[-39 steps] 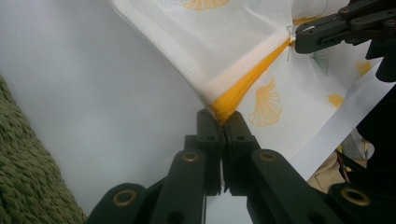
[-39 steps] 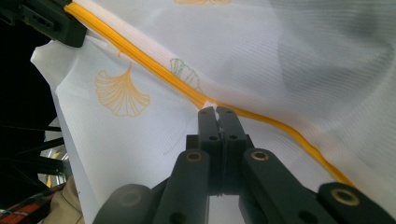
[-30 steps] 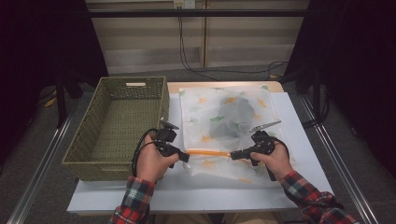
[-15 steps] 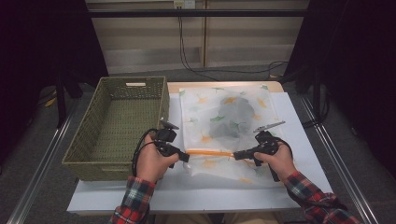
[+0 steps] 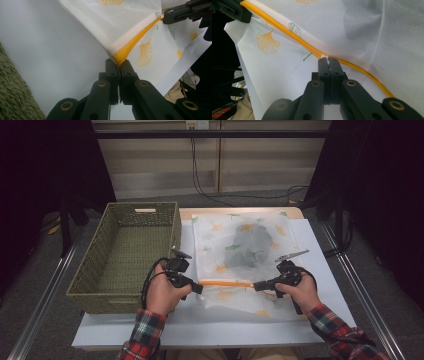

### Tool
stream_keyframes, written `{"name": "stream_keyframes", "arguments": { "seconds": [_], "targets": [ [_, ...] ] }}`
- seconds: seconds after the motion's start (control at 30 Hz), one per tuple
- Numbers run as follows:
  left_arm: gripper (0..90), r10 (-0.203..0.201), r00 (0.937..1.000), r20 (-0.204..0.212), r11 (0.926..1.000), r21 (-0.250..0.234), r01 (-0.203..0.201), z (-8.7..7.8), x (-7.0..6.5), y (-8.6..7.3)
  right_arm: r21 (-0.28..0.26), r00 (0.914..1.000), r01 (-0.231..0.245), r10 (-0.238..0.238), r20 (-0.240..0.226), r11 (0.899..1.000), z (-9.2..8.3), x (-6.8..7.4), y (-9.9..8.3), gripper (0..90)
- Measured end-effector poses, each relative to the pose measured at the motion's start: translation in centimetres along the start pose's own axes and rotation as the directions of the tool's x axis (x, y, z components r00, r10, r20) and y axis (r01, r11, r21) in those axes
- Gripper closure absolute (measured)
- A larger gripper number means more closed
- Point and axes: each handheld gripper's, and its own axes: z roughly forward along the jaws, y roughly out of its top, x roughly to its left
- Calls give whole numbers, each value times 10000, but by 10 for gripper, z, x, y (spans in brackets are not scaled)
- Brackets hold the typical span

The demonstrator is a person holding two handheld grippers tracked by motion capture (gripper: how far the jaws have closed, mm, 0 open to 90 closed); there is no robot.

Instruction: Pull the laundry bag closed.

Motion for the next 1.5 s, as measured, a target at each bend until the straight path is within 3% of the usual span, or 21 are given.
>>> {"name": "stream_keyframes", "arguments": {
  "seconds": [1.5],
  "targets": [
    [872, -144, 9998, 100, 9999, -77, 145, -3, 1, 1, -72, 9990, -263, 265, 370, 9996, -18, -14, -11, 900]
  ]
}}
